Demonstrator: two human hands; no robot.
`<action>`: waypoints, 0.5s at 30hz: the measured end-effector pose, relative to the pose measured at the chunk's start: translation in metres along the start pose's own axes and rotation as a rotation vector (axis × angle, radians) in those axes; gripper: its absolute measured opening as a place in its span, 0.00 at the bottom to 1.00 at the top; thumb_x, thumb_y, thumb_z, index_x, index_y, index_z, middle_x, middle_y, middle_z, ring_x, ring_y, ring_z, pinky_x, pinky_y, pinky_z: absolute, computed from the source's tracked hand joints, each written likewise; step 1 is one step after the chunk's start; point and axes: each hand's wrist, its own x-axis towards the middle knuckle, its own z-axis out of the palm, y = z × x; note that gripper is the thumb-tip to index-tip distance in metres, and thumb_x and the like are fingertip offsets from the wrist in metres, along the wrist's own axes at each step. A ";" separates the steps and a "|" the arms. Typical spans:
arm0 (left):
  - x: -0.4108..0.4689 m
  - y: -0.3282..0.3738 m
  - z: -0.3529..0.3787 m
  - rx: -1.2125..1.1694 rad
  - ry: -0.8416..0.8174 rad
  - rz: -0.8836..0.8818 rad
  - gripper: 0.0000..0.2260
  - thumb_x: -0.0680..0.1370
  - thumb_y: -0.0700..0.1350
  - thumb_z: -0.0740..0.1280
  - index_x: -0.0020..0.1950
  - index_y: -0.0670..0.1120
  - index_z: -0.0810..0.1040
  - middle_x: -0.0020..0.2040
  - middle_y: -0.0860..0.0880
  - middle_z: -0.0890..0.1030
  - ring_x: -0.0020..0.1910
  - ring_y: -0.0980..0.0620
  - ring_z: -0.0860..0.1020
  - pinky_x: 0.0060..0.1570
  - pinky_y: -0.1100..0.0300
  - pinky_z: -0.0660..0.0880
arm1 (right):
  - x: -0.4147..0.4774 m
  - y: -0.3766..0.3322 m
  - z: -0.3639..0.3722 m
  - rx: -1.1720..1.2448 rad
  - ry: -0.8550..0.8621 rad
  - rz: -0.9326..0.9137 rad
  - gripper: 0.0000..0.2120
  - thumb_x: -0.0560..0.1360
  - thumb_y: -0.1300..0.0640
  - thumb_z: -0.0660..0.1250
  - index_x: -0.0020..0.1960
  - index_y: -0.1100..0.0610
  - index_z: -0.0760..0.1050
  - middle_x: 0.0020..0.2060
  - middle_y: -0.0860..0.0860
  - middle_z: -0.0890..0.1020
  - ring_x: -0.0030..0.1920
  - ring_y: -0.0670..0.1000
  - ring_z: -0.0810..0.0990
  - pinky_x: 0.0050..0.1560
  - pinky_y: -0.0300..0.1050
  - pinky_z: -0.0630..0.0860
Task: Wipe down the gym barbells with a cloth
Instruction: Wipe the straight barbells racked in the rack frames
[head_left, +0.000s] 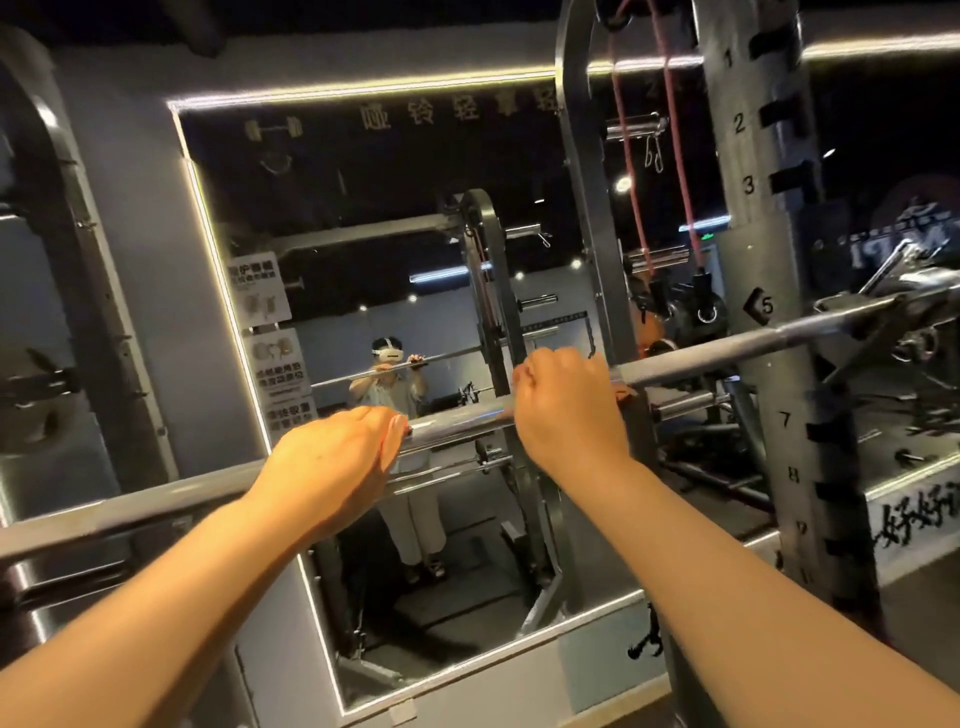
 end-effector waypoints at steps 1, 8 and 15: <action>0.000 0.005 -0.001 -0.005 0.007 -0.004 0.14 0.86 0.51 0.55 0.69 0.50 0.71 0.59 0.50 0.80 0.54 0.50 0.81 0.55 0.54 0.80 | -0.006 -0.015 0.004 0.022 -0.046 -0.088 0.12 0.83 0.53 0.55 0.55 0.53 0.77 0.51 0.50 0.79 0.54 0.55 0.76 0.69 0.57 0.66; -0.016 -0.001 -0.013 -0.001 -0.029 0.041 0.17 0.85 0.50 0.58 0.75 0.52 0.67 0.66 0.49 0.79 0.61 0.50 0.80 0.61 0.55 0.77 | -0.004 0.000 -0.016 0.133 -0.111 -0.271 0.14 0.81 0.49 0.56 0.45 0.44 0.79 0.46 0.42 0.84 0.51 0.46 0.79 0.66 0.54 0.66; -0.037 -0.034 -0.011 -0.040 0.052 0.032 0.16 0.86 0.51 0.54 0.72 0.53 0.70 0.64 0.50 0.80 0.57 0.49 0.81 0.57 0.54 0.78 | -0.015 -0.038 0.016 -0.036 -0.010 0.040 0.20 0.80 0.48 0.48 0.53 0.53 0.78 0.52 0.50 0.79 0.57 0.54 0.75 0.73 0.59 0.60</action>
